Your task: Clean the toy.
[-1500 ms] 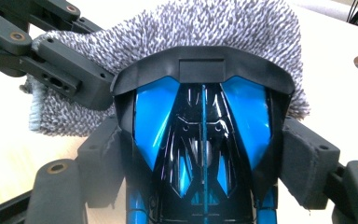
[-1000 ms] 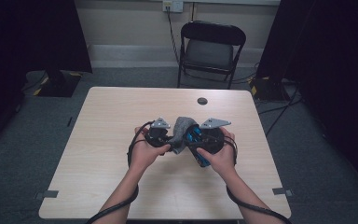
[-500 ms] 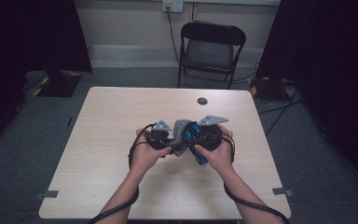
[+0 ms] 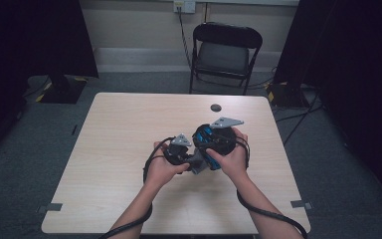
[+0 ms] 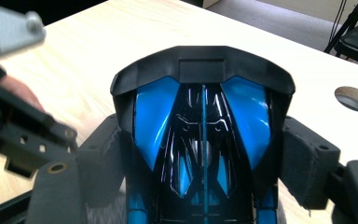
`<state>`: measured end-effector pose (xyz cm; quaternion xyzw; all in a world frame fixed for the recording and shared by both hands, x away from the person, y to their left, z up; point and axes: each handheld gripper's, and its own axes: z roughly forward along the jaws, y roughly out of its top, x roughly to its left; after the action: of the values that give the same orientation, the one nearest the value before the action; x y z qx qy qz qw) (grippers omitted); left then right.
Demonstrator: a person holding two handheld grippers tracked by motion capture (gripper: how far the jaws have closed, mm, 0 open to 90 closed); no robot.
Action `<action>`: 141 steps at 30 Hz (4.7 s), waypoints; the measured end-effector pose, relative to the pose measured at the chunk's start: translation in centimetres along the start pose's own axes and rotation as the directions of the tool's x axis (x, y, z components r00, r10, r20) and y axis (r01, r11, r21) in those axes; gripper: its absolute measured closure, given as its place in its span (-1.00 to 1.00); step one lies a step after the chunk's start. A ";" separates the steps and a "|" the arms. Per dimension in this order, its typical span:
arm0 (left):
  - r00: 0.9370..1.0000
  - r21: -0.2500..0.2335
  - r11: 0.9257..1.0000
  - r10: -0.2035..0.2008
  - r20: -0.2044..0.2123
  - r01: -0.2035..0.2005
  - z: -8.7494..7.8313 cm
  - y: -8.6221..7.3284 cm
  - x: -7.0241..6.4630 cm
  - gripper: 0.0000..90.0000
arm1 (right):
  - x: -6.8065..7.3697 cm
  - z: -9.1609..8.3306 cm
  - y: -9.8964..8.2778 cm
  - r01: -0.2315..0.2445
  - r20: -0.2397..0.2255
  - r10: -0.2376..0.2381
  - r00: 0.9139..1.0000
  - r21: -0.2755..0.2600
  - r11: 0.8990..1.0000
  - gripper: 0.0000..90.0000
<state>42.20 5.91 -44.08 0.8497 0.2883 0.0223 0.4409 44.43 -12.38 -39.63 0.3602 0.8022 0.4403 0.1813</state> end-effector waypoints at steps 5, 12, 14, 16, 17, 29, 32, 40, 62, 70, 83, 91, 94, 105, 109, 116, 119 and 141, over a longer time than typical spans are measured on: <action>1.000 0.005 1.000 0.005 0.007 -0.005 0.2 -0.1 -0.1 0.53 | -0.4 0.2 0.2 -0.022 -0.002 0.022 1.000 0.007 1.000 -0.44; 1.000 0.011 1.000 0.008 0.016 -0.008 0.4 -0.4 -0.3 0.53 | -0.6 0.4 0.4 -0.038 0.005 0.037 0.999 0.013 0.999 -0.44; 1.000 0.016 1.000 0.011 0.019 -0.012 0.5 -0.5 -0.5 0.53 | -0.7 0.4 0.5 -0.038 0.000 0.038 0.999 0.013 0.999 -0.44; 1.000 0.019 1.000 0.015 0.025 -0.015 0.6 -0.5 -0.6 0.53 | -0.7 0.5 0.6 -0.042 0.000 0.042 0.999 0.013 0.999 -0.44; 1.000 0.017 1.000 0.016 0.026 -0.016 0.6 -0.6 -0.6 0.53 | -0.8 0.5 0.7 -0.042 -0.002 0.042 0.999 0.012 0.999 -0.44; 0.998 0.029 0.999 0.026 0.050 -0.028 1.3 -1.0 -1.3 0.53 | -1.2 0.5 1.2 -0.066 -0.007 0.066 0.998 0.006 0.998 -0.44; 0.998 0.032 0.999 0.035 0.057 -0.036 1.5 -1.0 -1.6 0.53 | -1.3 0.4 1.3 -0.069 0.002 0.069 0.998 0.001 0.998 -0.44; 0.997 0.029 0.999 0.039 0.071 -0.041 1.6 -1.2 -2.0 0.53 | -1.5 0.3 1.5 -0.084 0.008 0.084 0.996 -0.002 0.996 -0.44; 0.996 0.018 0.999 0.038 0.084 -0.040 0.4 -1.6 -1.8 0.53 | -4.0 -0.8 1.6 -0.110 0.056 0.110 0.992 -0.004 0.994 -0.44; 1.000 -0.002 1.000 0.002 0.002 -0.002 -2.0 -1.9 0.3 0.52 | -4.5 -1.6 0.6 -0.116 0.048 0.116 0.992 -0.005 0.993 -0.44; 0.993 -0.062 0.996 -0.065 -0.102 0.058 -4.4 -1.9 2.8 0.52 | -3.1 -1.9 -1.3 -0.078 -0.010 0.078 0.997 0.012 0.997 -0.44; 0.988 -0.084 0.995 -0.072 -0.138 0.060 -5.0 -1.3 3.3 0.52 | -1.8 -1.4 -2.5 -0.067 -0.058 0.068 0.996 0.018 0.998 -0.44; 0.985 -0.091 0.994 -0.070 -0.157 0.056 -5.2 -0.9 3.3 0.52 | -1.3 -1.3 -2.6 -0.053 -0.070 0.054 0.996 0.018 0.998 -0.44; 0.988 -0.109 0.993 -0.050 -0.145 0.034 -4.6 0.1 2.8 0.52 | 0.4 -0.9 -3.0 -0.015 -0.096 0.018 0.995 0.033 0.999 -0.44; 0.990 -0.115 0.993 -0.046 -0.135 0.031 -4.3 0.2 2.5 0.52 | 0.8 -0.7 -2.9 0.002 -0.099 0.001 0.995 0.032 0.999 -0.44; 0.993 -0.119 0.992 -0.049 -0.112 0.035 -4.2 0.1 2.3 0.52 | 1.0 -0.4 -2.6 0.020 -0.085 -0.017 0.996 0.035 0.999 -0.44; 0.993 -0.111 0.993 -0.044 -0.105 0.032 -4.1 0.1 2.2 0.53 | 0.9 -0.3 -2.5 0.022 -0.081 -0.019 0.997 0.036 0.999 -0.44; 0.995 -0.077 0.996 -0.043 -0.093 0.036 -2.9 -0.5 2.1 0.53 | 0.6 0.8 -1.5 -0.002 -0.050 0.004 0.999 0.041 0.999 -0.44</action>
<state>42.87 9.38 -43.16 0.8245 0.3246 0.0646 0.4590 43.87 -12.01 -41.26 0.3537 0.8149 0.4330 0.1530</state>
